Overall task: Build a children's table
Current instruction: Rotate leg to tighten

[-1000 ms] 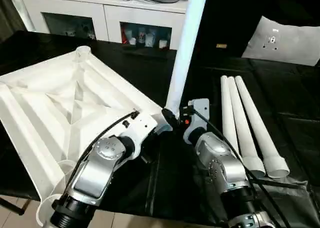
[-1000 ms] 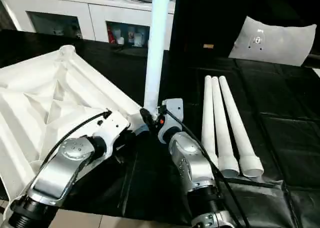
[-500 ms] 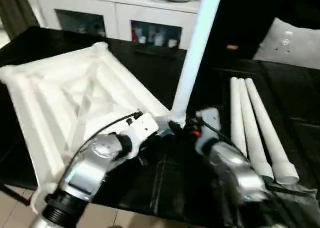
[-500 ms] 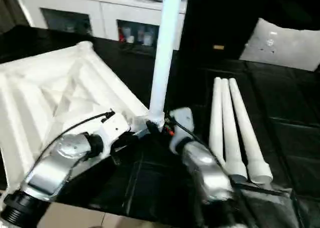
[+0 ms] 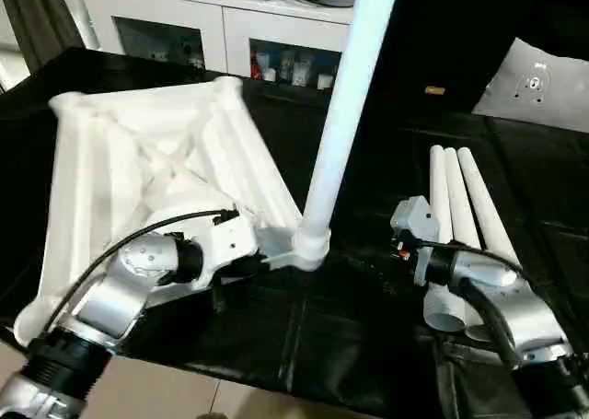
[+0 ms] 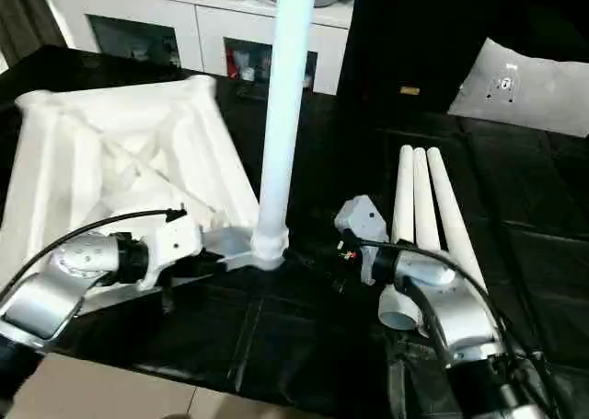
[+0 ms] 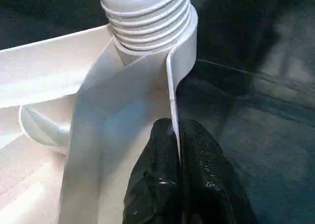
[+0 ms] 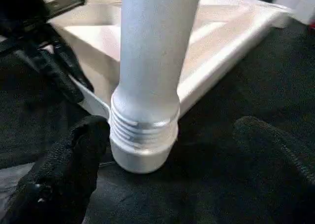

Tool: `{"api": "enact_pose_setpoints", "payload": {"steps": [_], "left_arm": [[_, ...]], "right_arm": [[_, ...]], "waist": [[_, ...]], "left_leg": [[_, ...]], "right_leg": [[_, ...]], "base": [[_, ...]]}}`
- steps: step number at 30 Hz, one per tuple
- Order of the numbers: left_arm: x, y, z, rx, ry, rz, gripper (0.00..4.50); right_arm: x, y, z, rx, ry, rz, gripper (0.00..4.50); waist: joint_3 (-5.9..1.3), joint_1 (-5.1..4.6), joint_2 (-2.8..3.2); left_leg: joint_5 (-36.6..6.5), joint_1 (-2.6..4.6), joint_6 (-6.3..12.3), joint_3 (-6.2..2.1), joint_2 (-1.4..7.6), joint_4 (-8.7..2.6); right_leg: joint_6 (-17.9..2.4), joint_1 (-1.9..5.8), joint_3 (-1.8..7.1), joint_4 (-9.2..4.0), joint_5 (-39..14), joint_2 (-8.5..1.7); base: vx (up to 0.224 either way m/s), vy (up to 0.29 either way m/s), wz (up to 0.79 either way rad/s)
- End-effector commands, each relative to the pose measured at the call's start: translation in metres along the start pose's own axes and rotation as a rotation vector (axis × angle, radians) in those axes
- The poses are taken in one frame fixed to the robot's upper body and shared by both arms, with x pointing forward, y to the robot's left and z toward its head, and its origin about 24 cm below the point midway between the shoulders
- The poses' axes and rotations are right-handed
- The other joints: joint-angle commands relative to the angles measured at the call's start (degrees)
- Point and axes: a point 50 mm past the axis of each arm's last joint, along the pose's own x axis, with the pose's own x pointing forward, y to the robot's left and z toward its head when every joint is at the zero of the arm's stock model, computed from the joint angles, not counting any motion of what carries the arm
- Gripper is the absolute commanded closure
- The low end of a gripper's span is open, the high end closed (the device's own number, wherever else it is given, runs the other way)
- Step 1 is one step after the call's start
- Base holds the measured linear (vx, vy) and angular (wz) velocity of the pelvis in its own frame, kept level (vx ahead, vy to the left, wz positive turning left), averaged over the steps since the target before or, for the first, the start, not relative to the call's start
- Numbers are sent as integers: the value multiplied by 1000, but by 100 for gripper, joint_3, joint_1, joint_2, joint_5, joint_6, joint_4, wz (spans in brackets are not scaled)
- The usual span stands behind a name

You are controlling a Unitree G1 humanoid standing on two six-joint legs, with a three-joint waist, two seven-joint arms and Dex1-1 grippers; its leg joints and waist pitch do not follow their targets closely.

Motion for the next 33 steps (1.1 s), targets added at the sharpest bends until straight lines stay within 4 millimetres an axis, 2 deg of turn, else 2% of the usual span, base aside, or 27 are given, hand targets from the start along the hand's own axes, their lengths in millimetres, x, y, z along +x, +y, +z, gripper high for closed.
{"api": "enact_pose_setpoints", "payload": {"steps": [1, 9, 10, 12, 17, 22, 25, 30, 33], "left_arm": [[3, -5, 13, 97, -24, -108, 450], [2, -7, 15, 144, -24, -183, 450], [2, -8, 15, 147, -25, -187, 450], [3, -8, 15, 152, -29, -193, 450], [4, -9, 17, 160, -37, -210, 450], [4, -9, 17, 165, -40, -221, 450], [4, -10, 17, 164, -41, -226, 450], [4, -10, 17, 163, -42, -227, 450], [4, -10, 17, 162, -43, -225, 450]], "right_arm": [[0, 0, 0, -23, 35, 53, 8], [6, 9, -3, 7, 50, 194, 8], [7, 10, -4, 5, 56, 209, 23], [9, 13, -6, 11, 68, 238, 23], [13, 15, -6, 25, 60, 253, 66], [14, 15, -6, 43, 52, 270, 110], [14, 16, -6, 50, 51, 284, 143], [13, 16, -6, 47, 49, 282, 176], [14, 18, -8, 58, 48, 285, 179]], "waist": [[-382, -14, 81], [-366, -8, 90], [-369, -11, 78], [-366, -12, 77], [-364, -8, 91], [-376, -10, 107], [-377, -11, 93], [-378, -10, 103], [-374, -9, 104]], "left_leg": [[-367, 22, 283, 24, 208, -395], [-505, 14, 204, 29, 222, -407], [-517, 6, 186, 27, 219, -407], [-525, 6, 171, 29, 216, -406], [-554, 10, 129, 27, 223, -410], [-475, 7, 141, 24, 220, -402], [-472, 4, 153, 26, 219, -400], [-485, 11, 134, 26, 221, -401], [-491, 7, 132, 26, 218, -400]], "right_leg": [[-1428, 361, 244, -313, -49, -391], [-1430, 371, 231, -331, -209, -402], [-1408, 384, 235, -333, -254, -406], [-1390, 379, 236, -340, -313, -404], [-1371, 373, 234, -340, -355, -404], [-1428, 381, 229, -315, -135, -398], [-1439, 390, 228, -315, -103, -399], [-1448, 385, 225, -314, -113, -398], [-1438, 388, 226, -318, -136, -398]], "base": [[0, 0, 0], [0, 0, 0], [0, 0, 0], [0, 0, 0], [0, 0, 0], [0, 0, 0], [0, 0, 0], [0, 0, 0], [0, 0, 0]]}}
